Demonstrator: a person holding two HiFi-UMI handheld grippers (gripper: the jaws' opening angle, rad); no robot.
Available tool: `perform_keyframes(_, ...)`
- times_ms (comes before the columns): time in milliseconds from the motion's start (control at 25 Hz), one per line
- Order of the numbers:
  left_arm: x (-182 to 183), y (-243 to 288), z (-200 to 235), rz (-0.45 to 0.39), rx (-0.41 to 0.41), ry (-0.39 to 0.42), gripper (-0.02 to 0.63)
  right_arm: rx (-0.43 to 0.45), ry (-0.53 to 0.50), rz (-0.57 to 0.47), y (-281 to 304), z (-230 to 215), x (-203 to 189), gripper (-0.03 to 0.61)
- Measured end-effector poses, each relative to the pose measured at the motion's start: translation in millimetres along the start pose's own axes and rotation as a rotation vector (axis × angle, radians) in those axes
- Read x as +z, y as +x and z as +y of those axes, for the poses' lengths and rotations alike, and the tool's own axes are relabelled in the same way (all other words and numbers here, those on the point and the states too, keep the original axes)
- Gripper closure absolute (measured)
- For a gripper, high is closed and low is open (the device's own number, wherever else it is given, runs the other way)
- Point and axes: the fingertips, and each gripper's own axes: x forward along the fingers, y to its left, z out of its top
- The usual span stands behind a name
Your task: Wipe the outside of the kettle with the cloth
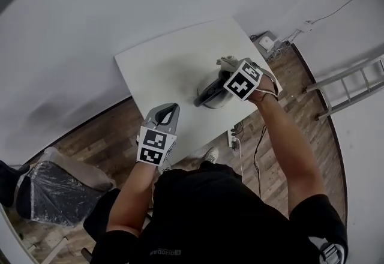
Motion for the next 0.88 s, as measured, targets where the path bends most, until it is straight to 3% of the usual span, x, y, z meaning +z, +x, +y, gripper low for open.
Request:
perform_keyframes(240,-7,-8,-2,0.002,-0.043,0.017,0.609,-0.085,-0.188,0.084,-6,25,10,0.483)
perform_keyframes(440,-14,-19,7,-0.007,-0.023,0.012,0.609,-0.169,-0.318,0.109,-7,41,17,0.483)
perform_keyframes(640,-25,-29,25,-0.02,0.013,-0.054,0.609,-0.211,-0.367,0.092,-9,59,28,0.483)
perform_keyframes(880,-31,-34,26,-0.021,0.02,-0.063,0.609,-0.222,-0.408,0.063,-11,83,40,0.483)
